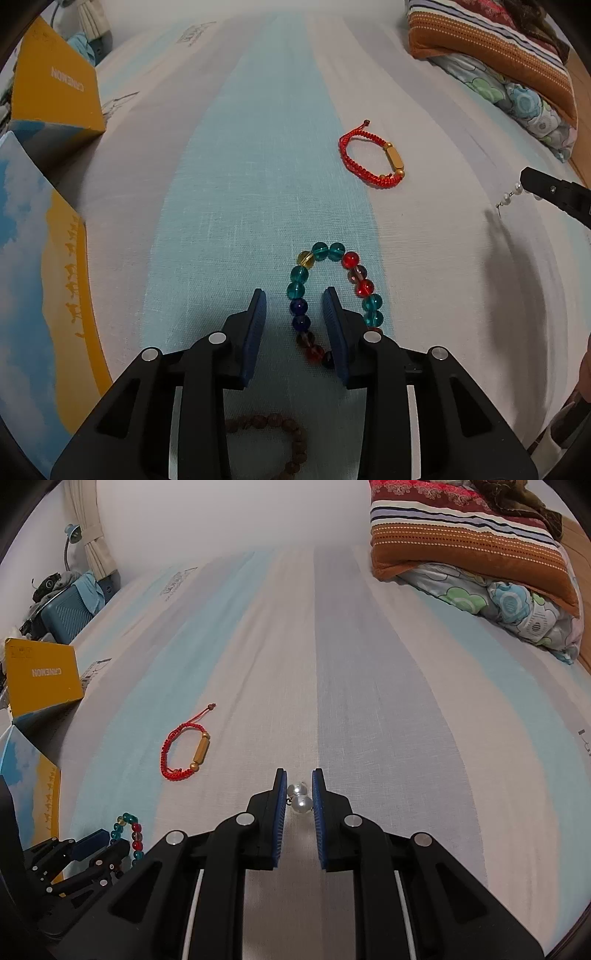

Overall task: Organize jewelry
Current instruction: 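Lift both held bracelets and carry them toward the white box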

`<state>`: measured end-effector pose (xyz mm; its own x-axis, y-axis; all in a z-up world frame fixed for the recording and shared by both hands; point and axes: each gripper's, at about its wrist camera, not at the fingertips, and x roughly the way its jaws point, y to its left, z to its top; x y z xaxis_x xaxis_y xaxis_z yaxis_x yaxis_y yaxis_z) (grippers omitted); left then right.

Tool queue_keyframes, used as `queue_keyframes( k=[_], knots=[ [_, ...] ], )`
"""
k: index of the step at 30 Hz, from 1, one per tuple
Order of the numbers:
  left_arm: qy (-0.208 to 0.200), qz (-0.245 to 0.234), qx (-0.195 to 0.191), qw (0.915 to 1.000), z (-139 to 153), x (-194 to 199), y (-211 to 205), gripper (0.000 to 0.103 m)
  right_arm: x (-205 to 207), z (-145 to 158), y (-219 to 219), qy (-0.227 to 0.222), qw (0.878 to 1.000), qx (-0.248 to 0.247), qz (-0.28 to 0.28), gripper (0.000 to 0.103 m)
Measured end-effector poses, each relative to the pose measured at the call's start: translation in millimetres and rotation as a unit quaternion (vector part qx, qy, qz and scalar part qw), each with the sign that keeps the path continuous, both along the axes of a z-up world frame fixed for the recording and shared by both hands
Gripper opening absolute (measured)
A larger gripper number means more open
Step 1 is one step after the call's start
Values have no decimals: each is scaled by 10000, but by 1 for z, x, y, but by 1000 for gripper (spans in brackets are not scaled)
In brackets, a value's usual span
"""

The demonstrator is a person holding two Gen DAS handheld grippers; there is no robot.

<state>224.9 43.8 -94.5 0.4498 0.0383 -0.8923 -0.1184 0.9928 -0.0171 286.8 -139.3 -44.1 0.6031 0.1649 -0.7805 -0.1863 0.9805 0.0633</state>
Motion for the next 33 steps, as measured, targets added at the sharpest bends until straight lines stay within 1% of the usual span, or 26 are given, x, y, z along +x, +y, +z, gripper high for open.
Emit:
queue_keyframes(
  k=[1,6,17,26,30,33],
  knots=[
    [-8,-19,23,10000,1,0,-1,9,0,0,0,-2,10000,-1,-4,13],
    [-26,-9,-142,9999,8,-2,1,9,-3,4,-1,-39,10000,-2,-7,13],
    [-373,-53,-210,9991,44,-25,-3,9,-18,25,1,-196,9998,46,46,13],
    [-653,-64,-242,9975,79,-50,0,9,-47,56,6,-472,9988,87,134,13],
    [-798,-28,-245,9965,97,-63,6,9,-64,70,18,-584,9979,118,250,13],
    [-959,34,-256,9951,115,-75,14,9,-74,75,29,-581,9975,198,349,13]
  ],
)
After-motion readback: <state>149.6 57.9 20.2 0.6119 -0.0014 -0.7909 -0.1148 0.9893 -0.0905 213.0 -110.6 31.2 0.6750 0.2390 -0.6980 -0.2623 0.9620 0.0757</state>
